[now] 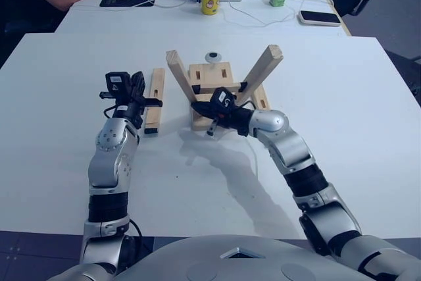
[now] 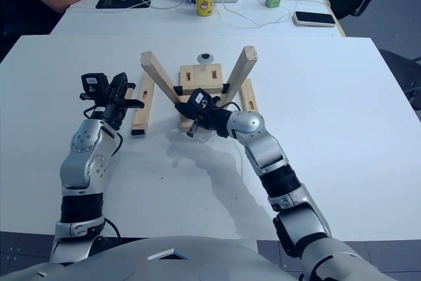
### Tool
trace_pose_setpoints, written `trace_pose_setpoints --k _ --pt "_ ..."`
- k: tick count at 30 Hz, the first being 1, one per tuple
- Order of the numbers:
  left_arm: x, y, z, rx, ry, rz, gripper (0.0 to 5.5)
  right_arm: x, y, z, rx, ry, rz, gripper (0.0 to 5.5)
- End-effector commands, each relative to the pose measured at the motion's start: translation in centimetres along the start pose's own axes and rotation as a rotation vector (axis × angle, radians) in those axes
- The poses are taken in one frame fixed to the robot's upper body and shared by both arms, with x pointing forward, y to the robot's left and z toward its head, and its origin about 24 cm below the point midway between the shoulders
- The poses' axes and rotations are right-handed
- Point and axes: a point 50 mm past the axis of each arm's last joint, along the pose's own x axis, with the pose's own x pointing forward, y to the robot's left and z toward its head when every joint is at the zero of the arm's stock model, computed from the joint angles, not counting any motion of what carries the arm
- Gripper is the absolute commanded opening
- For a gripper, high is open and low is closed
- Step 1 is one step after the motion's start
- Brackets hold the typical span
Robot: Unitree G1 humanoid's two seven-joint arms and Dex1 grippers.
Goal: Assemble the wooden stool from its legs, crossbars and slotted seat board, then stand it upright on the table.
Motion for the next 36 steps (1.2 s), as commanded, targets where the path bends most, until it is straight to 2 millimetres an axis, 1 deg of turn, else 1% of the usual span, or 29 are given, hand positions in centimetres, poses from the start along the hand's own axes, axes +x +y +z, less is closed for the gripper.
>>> trace_pose_setpoints --k 1,3,4,6,8,9,11,13,15,17,18,21,25,28,32,34,36 --pt "-0.2 -0.5 -0.5 0.001 0.025 -0.028 0.03 -0.2 0.3 -1.1 0.017 0.035 -0.048 0.0" --pt "-0.7 -0.9 -0.5 -0.017 0.015 -0.057 0.03 -1.4 1.0 -2.1 0.044 0.063 -0.072 0.0" --pt "-1.1 -1.1 -0.4 -0.029 0.011 -0.072 0.03 -2.1 1.7 -2.5 0.061 0.065 -0.066 0.0" --pt "-2.3 -1.9 0.0 -0.038 -0.016 -0.097 0.03 -4.1 3.7 -3.0 0.149 0.036 -0.081 0.0" --pt "-3.2 -2.6 0.7 -0.027 -0.048 -0.102 0.03 -6.2 5.0 -3.4 0.203 0.006 -0.148 0.0" --pt "-3.5 -2.9 1.2 -0.008 -0.07 -0.095 0.03 -7.5 4.9 -3.5 0.245 -0.022 -0.228 0.0" --pt "-4.1 -3.0 2.1 0.017 -0.119 -0.053 0.03 -9.8 4.1 -2.9 0.242 -0.088 -0.378 0.0" --pt "-4.5 -2.9 2.7 0.03 -0.155 -0.018 0.03 -11.2 3.1 -2.1 0.174 -0.131 -0.492 0.0" --pt "-4.7 -2.8 3.4 0.044 -0.188 0.036 0.03 -13.3 1.2 -1.2 0.08 -0.164 -0.73 0.0" --pt "-4.6 -2.6 3.8 0.062 -0.206 0.07 0.03 -14.5 -0.2 -0.3 0.029 -0.204 -0.89 0.0" --pt "-4.4 -2.6 3.9 0.075 -0.213 0.082 0.03 -14.7 -1.1 0.3 0.014 -0.232 -0.948 0.0" --pt "-3.9 -3.1 4.6 0.108 -0.248 0.084 0.03 -14.2 -3.8 1.9 0.003 -0.3 -1.059 0.0" --pt "-3.2 -4.1 5.5 0.146 -0.293 0.041 0.03 -13.2 -5.4 3.5 0.007 -0.367 -1.074 0.0" --pt "-3.1 -4.1 6.0 0.171 -0.317 0.044 0.03 -13.0 -5.8 4.0 0.014 -0.389 -1.085 0.0" --pt "-3.3 -3.6 6.2 0.182 -0.338 0.077 0.03 -13.2 -5.8 4.2 0.024 -0.403 -1.098 0.0" --pt "-3.2 -3.6 6.3 0.184 -0.34 0.069 0.03 -13.2 -5.7 4.3 0.024 -0.409 -1.099 0.0" --pt "-2.8 -5.5 5.7 0.165 -0.307 -0.086 0.03 -11.4 -4.9 5.0 0.0 -0.421 -0.947 0.0"
